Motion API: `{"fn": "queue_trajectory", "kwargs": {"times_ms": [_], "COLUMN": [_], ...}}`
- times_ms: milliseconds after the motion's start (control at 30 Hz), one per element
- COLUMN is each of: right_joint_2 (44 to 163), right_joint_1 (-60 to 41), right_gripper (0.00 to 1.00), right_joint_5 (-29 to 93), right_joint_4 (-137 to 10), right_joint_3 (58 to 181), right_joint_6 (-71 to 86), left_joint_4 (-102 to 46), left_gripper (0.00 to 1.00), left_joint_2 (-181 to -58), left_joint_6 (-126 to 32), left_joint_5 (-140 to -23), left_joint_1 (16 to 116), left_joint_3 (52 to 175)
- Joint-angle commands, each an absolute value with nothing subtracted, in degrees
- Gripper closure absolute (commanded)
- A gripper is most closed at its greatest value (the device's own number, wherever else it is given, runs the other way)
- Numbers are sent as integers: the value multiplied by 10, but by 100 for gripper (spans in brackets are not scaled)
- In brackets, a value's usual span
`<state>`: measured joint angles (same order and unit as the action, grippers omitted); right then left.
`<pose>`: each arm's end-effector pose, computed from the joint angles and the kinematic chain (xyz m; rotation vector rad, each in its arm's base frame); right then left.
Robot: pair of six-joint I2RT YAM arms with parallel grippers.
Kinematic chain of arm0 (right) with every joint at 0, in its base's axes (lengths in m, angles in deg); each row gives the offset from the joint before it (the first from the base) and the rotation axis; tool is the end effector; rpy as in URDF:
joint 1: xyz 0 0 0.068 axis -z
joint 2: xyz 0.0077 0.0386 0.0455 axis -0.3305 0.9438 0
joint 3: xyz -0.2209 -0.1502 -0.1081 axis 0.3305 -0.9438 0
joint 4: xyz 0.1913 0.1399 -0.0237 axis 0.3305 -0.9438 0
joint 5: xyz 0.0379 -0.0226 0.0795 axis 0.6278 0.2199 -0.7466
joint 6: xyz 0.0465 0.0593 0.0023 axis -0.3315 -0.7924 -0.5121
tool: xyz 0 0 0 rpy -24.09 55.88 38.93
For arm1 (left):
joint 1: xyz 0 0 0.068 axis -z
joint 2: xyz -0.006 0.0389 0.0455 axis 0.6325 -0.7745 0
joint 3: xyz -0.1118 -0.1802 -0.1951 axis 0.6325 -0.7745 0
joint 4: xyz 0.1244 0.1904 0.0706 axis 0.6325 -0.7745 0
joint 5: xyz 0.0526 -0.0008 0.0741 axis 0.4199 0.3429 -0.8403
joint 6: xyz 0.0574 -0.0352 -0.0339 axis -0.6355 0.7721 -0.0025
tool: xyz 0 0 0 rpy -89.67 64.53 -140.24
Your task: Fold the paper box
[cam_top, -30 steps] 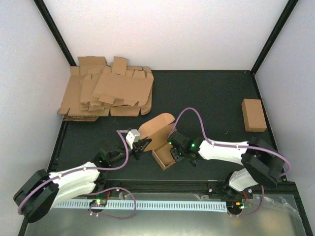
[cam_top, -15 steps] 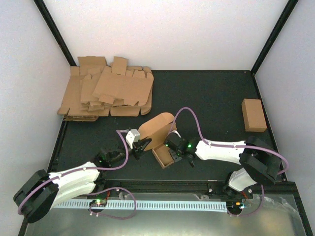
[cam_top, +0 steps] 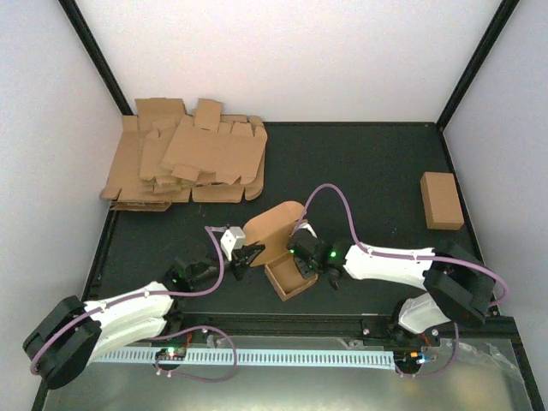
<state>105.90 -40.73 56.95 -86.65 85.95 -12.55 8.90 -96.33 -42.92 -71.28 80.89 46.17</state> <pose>0.1407 0.2064 0.1697 -0.6655 2.5338 0.1111 0.1166 -0.1308 0.1934 0.6550 1.6962 -0.9986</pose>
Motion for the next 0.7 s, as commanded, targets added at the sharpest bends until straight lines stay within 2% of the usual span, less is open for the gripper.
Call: {"fn": "queue_trajectory", "kwargs": {"times_ms": [0, 233, 500, 567, 667], "right_joint_2": [1053, 1082, 1117, 1123, 1122], "right_joint_1": [-407, -407, -413, -416, -418], "right_gripper": [57, 58, 68, 74, 92], "right_joint_5": [565, 565, 605, 612, 626], "right_joint_4": [-825, -811, -780, -780, -781], "right_joint_3": [848, 846, 840, 841, 837], "right_joint_6": [-124, -134, -154, -158, -163], "left_joint_4": [86, 84, 85, 83, 78], "left_gripper": [99, 99, 99, 98, 98], "left_joint_2": [-963, -960, -974, -973, -972], "left_joint_6": [-430, -426, -420, -419, -419], "left_joint_5": [-690, -692, -693, -694, -700], "left_joint_1": [809, 809, 809, 809, 809], "left_joint_3": [488, 490, 489, 489, 489]}}
